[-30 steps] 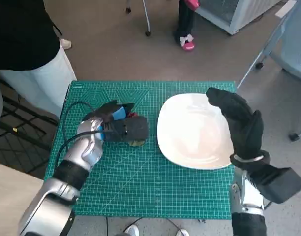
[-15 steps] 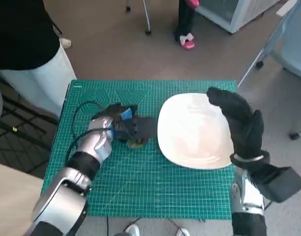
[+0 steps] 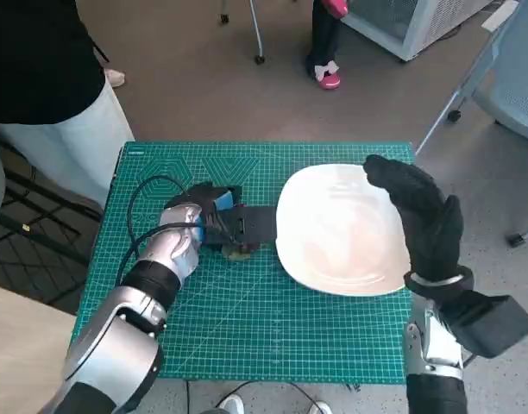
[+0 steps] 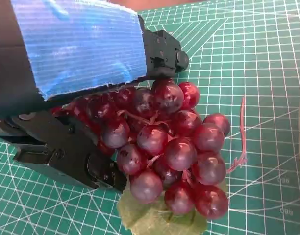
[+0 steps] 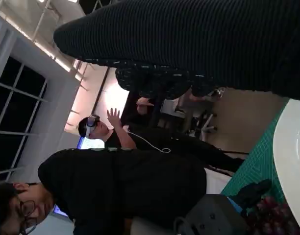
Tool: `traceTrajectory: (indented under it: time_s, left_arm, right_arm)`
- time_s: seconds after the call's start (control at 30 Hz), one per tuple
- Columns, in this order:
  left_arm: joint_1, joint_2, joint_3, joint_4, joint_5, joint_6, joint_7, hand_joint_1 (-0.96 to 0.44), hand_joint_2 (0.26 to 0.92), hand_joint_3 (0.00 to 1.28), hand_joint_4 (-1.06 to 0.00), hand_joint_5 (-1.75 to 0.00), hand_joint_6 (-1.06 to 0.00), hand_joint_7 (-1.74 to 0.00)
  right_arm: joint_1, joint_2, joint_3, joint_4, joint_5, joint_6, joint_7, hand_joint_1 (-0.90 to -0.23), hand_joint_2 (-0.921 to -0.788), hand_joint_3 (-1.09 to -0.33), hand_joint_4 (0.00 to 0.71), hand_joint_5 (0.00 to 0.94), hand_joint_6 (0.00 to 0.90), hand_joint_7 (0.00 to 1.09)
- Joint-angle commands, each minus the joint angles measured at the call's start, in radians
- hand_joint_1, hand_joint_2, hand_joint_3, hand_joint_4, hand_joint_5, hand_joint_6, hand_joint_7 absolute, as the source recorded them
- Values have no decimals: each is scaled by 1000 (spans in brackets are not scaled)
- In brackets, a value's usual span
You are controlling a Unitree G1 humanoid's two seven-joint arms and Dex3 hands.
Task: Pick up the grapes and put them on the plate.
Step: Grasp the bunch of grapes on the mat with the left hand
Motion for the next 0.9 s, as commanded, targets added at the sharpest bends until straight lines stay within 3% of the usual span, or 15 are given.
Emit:
traceTrajectory:
  time_s: [0.03,0.3,0.37,0.4,0.47,0.5,0.57,0.63,0.7,0.8,0.9]
  left_arm:
    - [27,-13,-14,35,-5,1,-28,-69,780,13,0,0,-244,-10]
    - [30,-14,-12,38,-13,-8,-12,-66,790,14,-19,-6,-256,-9]
    - [35,-11,-13,35,-14,-20,6,-38,804,18,-111,-20,-292,-16]
    - [37,-9,-14,32,-13,-28,17,-18,814,20,-205,-61,-324,-19]
    - [46,-4,-19,26,-8,-47,48,37,837,32,-390,-299,-412,-23]
    - [51,-1,-22,23,-5,-58,68,90,849,55,-467,-507,-470,-29]
    - [62,5,-29,17,3,-77,111,212,844,168,-524,-909,-594,-44]
    - [71,8,-41,13,12,-88,148,299,808,319,-543,-1190,-721,-65]
    - [75,10,-54,11,23,-90,176,273,809,363,-536,-1307,-740,-288]
    - [75,11,-69,9,36,-86,195,108,876,279,-494,-1413,-609,-854]
    - [70,11,-76,7,38,-79,189,35,907,250,-439,-1473,-553,-1103]
  right_arm:
    - [24,-2,-2,5,-7,7,-3,-616,-921,-876,370,1,-1,492]
    - [20,0,-2,9,-8,7,-2,-616,-921,-878,369,1,-1,491]
    - [18,0,-2,12,-8,6,-1,-616,-921,-878,369,0,-1,490]
    - [18,0,-1,13,-8,6,-1,-616,-921,-878,369,0,-1,490]
    - [17,1,-1,14,-9,5,-1,-616,-921,-878,368,0,-1,490]
    - [16,1,-1,15,-9,6,-1,-616,-921,-878,368,0,-1,490]
    - [15,0,-1,16,-8,6,-1,-617,-921,-878,368,0,-1,490]
    - [14,0,-1,16,-8,7,0,-617,-921,-878,368,0,-1,489]
    - [13,-1,-1,16,-7,8,0,-617,-921,-878,368,0,-1,489]
    - [12,-1,-2,15,-7,9,-1,-617,-921,-878,368,0,-1,489]
    - [11,0,-1,13,-7,11,-3,-617,-921,-878,368,0,-1,489]
